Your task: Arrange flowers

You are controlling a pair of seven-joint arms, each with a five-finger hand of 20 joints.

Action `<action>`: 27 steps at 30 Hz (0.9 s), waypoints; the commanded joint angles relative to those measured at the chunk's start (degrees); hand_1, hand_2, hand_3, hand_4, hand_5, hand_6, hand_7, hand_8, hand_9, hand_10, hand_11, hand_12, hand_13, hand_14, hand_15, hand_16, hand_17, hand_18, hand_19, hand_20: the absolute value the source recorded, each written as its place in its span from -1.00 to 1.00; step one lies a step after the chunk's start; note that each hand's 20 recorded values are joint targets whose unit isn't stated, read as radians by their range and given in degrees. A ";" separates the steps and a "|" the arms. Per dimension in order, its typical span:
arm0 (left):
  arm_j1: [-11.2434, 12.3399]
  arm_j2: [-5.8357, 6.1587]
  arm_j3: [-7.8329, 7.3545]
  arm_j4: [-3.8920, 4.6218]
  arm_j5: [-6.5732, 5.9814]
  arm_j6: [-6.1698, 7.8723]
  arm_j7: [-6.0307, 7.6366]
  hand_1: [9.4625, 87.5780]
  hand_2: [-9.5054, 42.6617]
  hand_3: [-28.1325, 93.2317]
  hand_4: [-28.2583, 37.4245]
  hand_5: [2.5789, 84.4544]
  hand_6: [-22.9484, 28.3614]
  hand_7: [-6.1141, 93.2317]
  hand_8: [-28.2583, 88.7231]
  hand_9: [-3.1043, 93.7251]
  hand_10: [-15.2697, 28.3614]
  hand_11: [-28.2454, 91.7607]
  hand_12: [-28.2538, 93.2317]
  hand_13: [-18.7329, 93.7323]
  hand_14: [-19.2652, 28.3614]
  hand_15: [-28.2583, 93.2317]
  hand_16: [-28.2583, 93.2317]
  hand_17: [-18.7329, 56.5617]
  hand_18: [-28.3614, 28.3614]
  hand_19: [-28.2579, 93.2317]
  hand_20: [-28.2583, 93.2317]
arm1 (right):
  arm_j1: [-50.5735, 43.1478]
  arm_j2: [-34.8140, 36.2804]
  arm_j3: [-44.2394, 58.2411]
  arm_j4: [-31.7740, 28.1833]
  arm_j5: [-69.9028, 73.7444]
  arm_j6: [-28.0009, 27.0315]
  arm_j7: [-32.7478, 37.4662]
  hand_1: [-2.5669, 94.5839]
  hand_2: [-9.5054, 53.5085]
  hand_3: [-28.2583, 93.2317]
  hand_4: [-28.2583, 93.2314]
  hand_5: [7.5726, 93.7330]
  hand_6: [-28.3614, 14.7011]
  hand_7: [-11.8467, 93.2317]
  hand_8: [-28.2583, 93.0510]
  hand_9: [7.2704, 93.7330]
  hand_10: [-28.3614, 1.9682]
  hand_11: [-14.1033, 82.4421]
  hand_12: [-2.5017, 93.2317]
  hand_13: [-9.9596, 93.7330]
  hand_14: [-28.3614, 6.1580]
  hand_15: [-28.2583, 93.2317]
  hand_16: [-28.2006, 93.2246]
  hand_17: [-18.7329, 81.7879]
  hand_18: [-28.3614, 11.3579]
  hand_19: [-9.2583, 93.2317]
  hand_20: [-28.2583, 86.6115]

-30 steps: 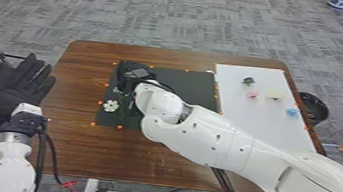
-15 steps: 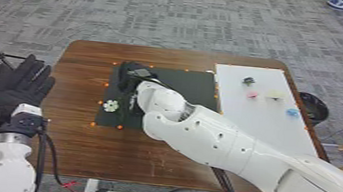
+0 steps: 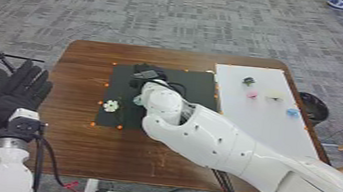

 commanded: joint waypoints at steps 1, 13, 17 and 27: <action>1.71 -0.84 -0.37 -0.62 0.45 -0.40 0.00 -0.65 0.08 0.61 -1.00 -0.04 0.29 -0.70 -0.66 -0.26 0.40 -0.19 -0.41 -0.24 0.43 -0.16 -0.62 -0.72 0.47 0.04 -0.41 | 0.85 1.22 -1.72 -1.51 -6.00 -5.94 2.07 -0.12 -0.24 0.62 -0.86 0.24 -0.05 -0.55 -0.67 0.49 -0.27 -0.34 -0.59 0.60 0.06 0.67 -0.05 0.13 -0.81 0.87 0.10; 2.44 -1.07 -0.97 -0.88 0.58 -0.41 0.02 -0.65 0.08 0.61 -1.00 -0.04 0.29 -0.70 -0.66 -0.26 0.41 -0.19 -0.41 -0.25 0.43 -0.15 -0.62 -0.72 0.47 0.04 -0.41 | 1.09 3.84 -1.57 -4.81 -8.41 -9.19 -4.23 -0.26 -0.16 0.64 -0.77 0.79 0.05 -0.48 -0.68 0.41 -0.42 -0.42 -0.59 0.48 -0.18 0.65 -0.04 0.02 -0.91 0.82 0.09; 2.27 -1.14 -0.83 -0.77 0.61 -0.59 -0.14 -0.65 0.08 0.61 -1.00 -0.04 0.29 -0.70 -0.66 -0.26 0.41 -0.19 -0.41 -0.24 0.44 -0.15 -0.62 -0.72 0.47 0.04 -0.41 | 0.29 5.17 -0.99 -4.81 -9.79 -10.99 -12.02 -0.27 -0.16 0.67 -0.77 0.81 0.08 -0.51 -0.70 0.39 -0.26 -0.47 -0.62 0.43 -0.19 0.61 -0.05 -0.03 -0.83 0.75 0.09; 2.69 -1.13 -1.18 -0.84 0.60 -0.91 -0.07 -0.65 0.08 0.61 -1.00 -0.04 0.29 -0.70 -0.66 -0.26 0.41 -0.19 -0.41 -0.24 0.43 -0.15 -0.62 -0.72 0.47 0.04 -0.41 | -0.74 4.75 1.10 -4.35 -6.84 -14.95 -13.26 -0.27 -0.16 0.70 -0.79 0.77 0.08 -0.55 -0.72 0.38 -0.13 -0.49 -0.63 0.40 -0.18 0.60 -0.06 -0.06 -0.78 0.69 0.13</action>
